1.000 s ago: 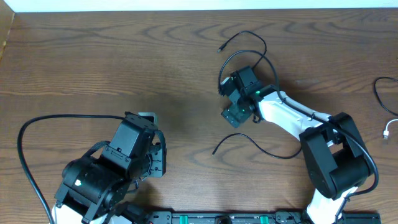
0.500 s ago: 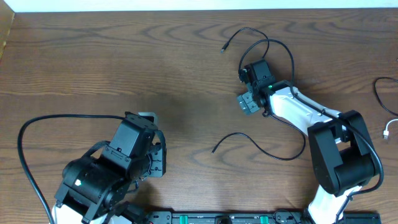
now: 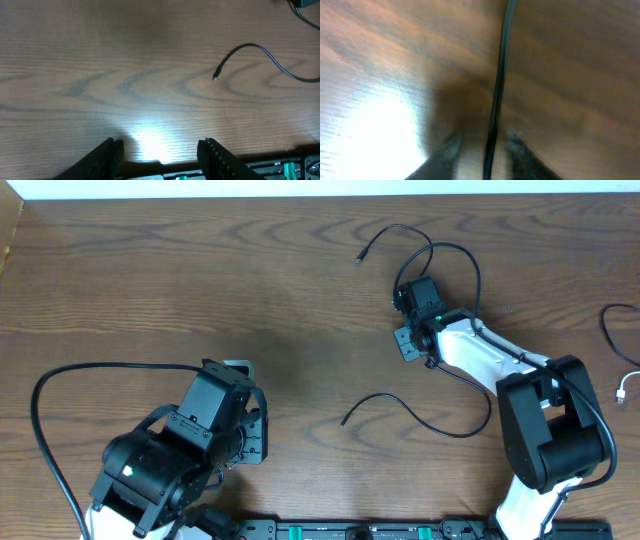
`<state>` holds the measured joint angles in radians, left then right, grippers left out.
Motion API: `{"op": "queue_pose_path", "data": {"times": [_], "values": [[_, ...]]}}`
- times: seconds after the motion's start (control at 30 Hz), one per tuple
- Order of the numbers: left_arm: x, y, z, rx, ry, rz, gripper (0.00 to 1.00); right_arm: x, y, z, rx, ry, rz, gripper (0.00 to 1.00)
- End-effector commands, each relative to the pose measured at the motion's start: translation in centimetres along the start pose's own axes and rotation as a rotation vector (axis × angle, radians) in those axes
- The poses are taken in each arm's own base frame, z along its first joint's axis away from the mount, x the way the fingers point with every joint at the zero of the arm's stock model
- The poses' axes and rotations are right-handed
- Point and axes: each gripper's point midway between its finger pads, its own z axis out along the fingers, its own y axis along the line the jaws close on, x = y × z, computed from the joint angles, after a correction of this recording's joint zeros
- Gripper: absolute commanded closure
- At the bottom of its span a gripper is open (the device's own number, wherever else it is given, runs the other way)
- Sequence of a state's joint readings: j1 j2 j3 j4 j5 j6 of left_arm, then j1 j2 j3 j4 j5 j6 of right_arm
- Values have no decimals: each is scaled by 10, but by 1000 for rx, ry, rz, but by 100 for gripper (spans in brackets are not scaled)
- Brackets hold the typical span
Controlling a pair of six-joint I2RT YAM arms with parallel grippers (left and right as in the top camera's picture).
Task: Untangle cables
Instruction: 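Lift the black cable and carry it to the right edge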
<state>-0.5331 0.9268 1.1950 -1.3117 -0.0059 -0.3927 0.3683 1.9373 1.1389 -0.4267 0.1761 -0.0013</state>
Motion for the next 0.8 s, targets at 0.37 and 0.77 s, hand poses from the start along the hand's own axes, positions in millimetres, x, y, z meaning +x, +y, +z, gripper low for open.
{"op": "queue_pose_path", "data": {"times": [0.37, 0.77], "values": [[2, 2, 2, -16, 6, 9, 47, -52, -14, -85, -45, -126, 74, 99], [2, 3, 2, -16, 6, 9, 46, -160, -231, -350, 344, -772, 325, 99]]}}
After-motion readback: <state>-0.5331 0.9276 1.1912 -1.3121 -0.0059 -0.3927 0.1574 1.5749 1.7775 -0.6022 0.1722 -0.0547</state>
